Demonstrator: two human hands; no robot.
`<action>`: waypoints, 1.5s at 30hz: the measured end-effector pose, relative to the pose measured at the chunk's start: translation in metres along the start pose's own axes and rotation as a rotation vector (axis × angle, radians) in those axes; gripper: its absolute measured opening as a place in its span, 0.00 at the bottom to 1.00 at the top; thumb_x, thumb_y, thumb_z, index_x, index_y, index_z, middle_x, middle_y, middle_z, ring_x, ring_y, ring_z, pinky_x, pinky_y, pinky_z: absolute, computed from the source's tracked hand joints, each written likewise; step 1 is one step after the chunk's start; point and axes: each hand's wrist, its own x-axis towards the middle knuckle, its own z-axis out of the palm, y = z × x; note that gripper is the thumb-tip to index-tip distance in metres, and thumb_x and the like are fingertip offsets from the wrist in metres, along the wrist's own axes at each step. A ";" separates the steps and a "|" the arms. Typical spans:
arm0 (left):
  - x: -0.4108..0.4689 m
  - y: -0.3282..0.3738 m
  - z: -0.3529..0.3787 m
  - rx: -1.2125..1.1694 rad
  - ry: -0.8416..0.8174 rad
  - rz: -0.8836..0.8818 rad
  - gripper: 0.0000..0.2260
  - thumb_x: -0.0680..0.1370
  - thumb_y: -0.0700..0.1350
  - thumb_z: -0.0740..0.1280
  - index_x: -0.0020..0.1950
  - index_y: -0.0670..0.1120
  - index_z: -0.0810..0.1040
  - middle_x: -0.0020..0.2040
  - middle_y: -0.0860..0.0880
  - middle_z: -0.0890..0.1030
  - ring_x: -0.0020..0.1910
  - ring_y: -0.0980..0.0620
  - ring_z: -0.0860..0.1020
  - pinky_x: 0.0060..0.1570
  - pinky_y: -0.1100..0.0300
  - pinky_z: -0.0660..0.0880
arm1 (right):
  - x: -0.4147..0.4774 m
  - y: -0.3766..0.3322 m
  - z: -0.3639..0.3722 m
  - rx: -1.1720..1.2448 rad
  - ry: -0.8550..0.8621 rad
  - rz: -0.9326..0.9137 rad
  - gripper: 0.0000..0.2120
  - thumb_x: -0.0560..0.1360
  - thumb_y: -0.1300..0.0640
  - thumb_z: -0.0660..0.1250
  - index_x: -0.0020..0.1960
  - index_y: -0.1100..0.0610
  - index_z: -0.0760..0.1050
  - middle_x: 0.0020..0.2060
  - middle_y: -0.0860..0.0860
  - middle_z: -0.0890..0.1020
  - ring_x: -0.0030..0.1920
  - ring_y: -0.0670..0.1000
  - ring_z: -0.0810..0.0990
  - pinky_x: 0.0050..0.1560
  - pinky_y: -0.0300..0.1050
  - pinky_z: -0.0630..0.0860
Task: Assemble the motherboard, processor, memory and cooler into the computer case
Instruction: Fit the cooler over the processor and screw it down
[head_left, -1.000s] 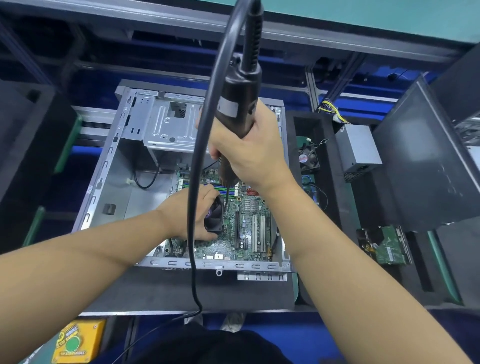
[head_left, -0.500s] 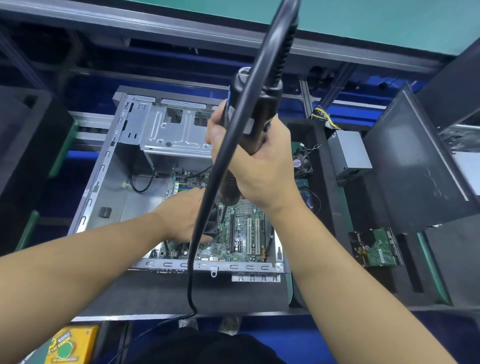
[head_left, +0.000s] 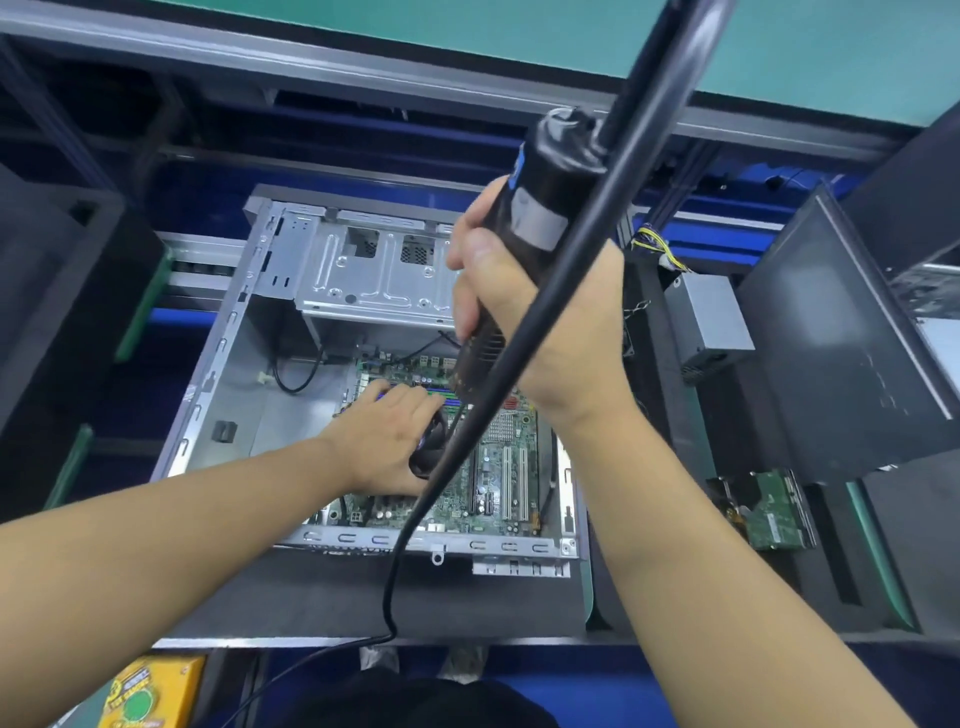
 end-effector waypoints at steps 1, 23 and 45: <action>0.000 0.000 0.001 0.020 -0.008 0.003 0.39 0.66 0.79 0.52 0.61 0.48 0.65 0.47 0.49 0.74 0.46 0.47 0.74 0.53 0.48 0.71 | 0.003 -0.003 0.000 -0.006 -0.001 -0.003 0.03 0.74 0.66 0.66 0.47 0.62 0.72 0.35 0.62 0.75 0.26 0.54 0.72 0.29 0.44 0.71; 0.010 -0.045 -0.041 -0.423 -0.429 0.198 0.31 0.76 0.61 0.67 0.77 0.58 0.61 0.77 0.50 0.61 0.74 0.53 0.59 0.72 0.57 0.57 | -0.001 0.005 0.045 0.099 -0.030 -0.038 0.02 0.72 0.59 0.68 0.45 0.54 0.77 0.35 0.54 0.78 0.26 0.52 0.73 0.29 0.45 0.71; -0.011 -0.049 -0.043 -0.521 -0.099 0.273 0.17 0.79 0.53 0.66 0.66 0.49 0.76 0.62 0.45 0.78 0.58 0.47 0.71 0.54 0.71 0.56 | -0.016 0.046 0.080 0.007 -0.147 -0.070 0.11 0.73 0.63 0.63 0.48 0.49 0.77 0.37 0.50 0.79 0.26 0.53 0.74 0.34 0.46 0.74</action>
